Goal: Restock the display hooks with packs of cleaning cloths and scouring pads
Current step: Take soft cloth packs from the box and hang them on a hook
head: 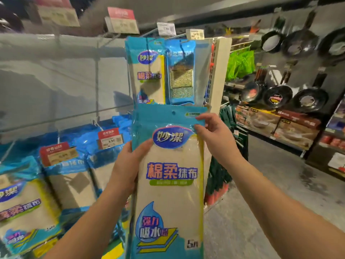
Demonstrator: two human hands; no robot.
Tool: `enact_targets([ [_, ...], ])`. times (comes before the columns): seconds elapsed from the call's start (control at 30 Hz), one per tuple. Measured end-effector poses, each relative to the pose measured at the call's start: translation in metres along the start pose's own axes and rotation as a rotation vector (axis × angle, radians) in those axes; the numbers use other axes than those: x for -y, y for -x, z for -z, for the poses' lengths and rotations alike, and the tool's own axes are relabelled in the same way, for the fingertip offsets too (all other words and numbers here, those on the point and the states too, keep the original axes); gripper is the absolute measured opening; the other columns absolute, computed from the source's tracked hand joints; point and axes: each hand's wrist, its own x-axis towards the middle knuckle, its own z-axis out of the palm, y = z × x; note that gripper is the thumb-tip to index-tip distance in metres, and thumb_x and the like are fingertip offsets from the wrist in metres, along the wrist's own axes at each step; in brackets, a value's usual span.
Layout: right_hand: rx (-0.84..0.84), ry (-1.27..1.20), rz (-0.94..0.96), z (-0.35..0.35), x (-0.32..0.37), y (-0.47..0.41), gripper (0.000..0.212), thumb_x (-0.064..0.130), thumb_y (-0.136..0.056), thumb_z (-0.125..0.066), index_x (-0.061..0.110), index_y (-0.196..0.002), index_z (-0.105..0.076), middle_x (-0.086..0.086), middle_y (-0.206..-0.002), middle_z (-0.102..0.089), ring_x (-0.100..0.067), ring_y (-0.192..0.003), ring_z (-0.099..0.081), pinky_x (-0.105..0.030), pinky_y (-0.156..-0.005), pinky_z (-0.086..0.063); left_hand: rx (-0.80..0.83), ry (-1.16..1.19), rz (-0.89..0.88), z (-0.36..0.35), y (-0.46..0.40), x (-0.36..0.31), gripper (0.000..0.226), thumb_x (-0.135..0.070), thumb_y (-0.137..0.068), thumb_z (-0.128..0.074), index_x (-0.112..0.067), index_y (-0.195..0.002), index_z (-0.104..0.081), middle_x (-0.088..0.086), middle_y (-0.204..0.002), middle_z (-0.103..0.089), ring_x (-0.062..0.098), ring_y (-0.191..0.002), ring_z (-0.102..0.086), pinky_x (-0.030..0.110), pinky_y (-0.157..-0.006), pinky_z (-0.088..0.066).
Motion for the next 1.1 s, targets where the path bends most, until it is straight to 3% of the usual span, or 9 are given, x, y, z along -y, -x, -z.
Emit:
enact_targets([
  [0.13,0.094,0.103,0.071,-0.008,-0.016,-0.062,0.028,0.013,-0.095,-0.061,0.04,-0.101,-0.068,0.01,-0.11,-0.061,0.008,-0.104,-0.058,-0.015,-0.085,-0.05,-0.046,-0.032,-0.021,-0.001,-0.059,0.0,0.046,-0.035,-0.085,-0.077,-0.017,-0.124,-0.063,0.013,-0.109,-0.076,0.036,-0.097,-0.074,0.06,-0.087,-0.058],
  [0.3,0.175,0.222,0.115,-0.019,-0.031,-0.152,0.025,0.026,-0.092,-0.069,0.036,-0.114,-0.065,0.009,-0.107,-0.056,0.013,-0.092,-0.054,-0.005,-0.076,-0.042,-0.074,-0.002,-0.027,-0.007,-0.15,-0.008,0.057,-0.044,-0.077,-0.083,-0.016,-0.122,-0.062,0.013,-0.108,-0.076,0.036,-0.097,-0.074,0.06,-0.087,-0.058],
  [0.4,0.165,0.313,0.175,-0.026,-0.035,-0.211,0.033,0.023,-0.092,-0.069,0.028,-0.124,-0.062,0.007,-0.112,-0.054,0.005,-0.101,-0.055,0.002,-0.079,-0.036,-0.013,-0.043,-0.053,-0.012,-0.206,-0.021,0.073,-0.057,-0.066,-0.087,-0.02,-0.124,-0.064,0.012,-0.114,-0.075,0.036,-0.104,-0.072,0.062,-0.096,-0.052],
  [0.6,0.131,0.404,0.274,-0.047,-0.039,-0.314,0.04,0.016,-0.091,-0.067,0.019,-0.13,-0.06,0.004,-0.116,-0.05,-0.009,-0.112,-0.05,-0.011,-0.089,-0.033,0.113,-0.296,-0.091,-0.018,-0.277,-0.046,0.091,-0.088,-0.062,-0.068,-0.025,-0.128,-0.066,-0.005,-0.124,-0.071,0.021,-0.12,-0.065,0.05,-0.111,-0.042],
  [0.67,0.112,0.401,0.273,-0.053,-0.04,-0.34,0.041,0.016,-0.09,-0.066,0.02,-0.13,-0.06,0.005,-0.117,-0.05,-0.008,-0.114,-0.051,-0.011,-0.089,-0.032,0.086,-0.437,-0.085,-0.024,-0.286,-0.051,0.08,-0.083,-0.077,-0.057,-0.02,-0.126,-0.061,-0.006,-0.122,-0.066,0.017,-0.116,-0.06,0.045,-0.105,-0.044],
  [0.77,0.099,0.375,0.257,-0.055,-0.039,-0.369,0.041,0.018,-0.092,-0.063,0.023,-0.132,-0.058,0.006,-0.126,-0.052,-0.003,-0.114,-0.05,-0.009,-0.088,-0.031,0.076,-0.347,-0.103,-0.029,-0.299,-0.053,0.087,-0.074,-0.064,-0.078,-0.012,-0.122,-0.058,0.003,-0.114,-0.075,0.025,-0.105,-0.071,0.049,-0.097,-0.053],
  [0.9,0.139,0.316,0.302,-0.051,-0.028,-0.391,0.047,0.021,-0.091,-0.064,0.032,-0.135,-0.053,0.007,-0.135,-0.048,-0.003,-0.113,-0.048,-0.019,-0.096,-0.037,0.026,-0.355,-0.159,-0.041,-0.305,-0.065,0.031,-0.036,-0.091,-0.071,-0.015,-0.113,-0.065,0.0,-0.097,-0.079,0.018,-0.086,-0.077,0.032,-0.071,-0.058],
  [1.0,0.153,0.316,0.378,-0.043,-0.017,-0.405,0.052,0.018,-0.09,-0.063,0.035,-0.138,-0.049,0.006,-0.136,-0.043,0.001,-0.108,-0.043,-0.014,-0.093,-0.032,-0.032,-0.352,-0.202,-0.049,-0.304,-0.074,0.026,-0.035,-0.091,-0.069,-0.015,-0.106,-0.063,0.003,-0.096,-0.079,0.02,-0.083,-0.077,0.032,-0.067,-0.056],
  [1.1,0.155,0.335,0.392,-0.037,-0.01,-0.416,0.06,0.022,-0.092,-0.061,0.03,-0.147,-0.04,0.003,-0.138,-0.038,-0.006,-0.113,-0.047,-0.022,-0.094,-0.039,0.0,-0.262,-0.17,-0.059,-0.299,-0.081,0.028,-0.029,-0.093,-0.067,-0.01,-0.113,-0.062,0.01,-0.101,-0.078,0.028,-0.088,-0.076,0.035,-0.069,-0.06],
])
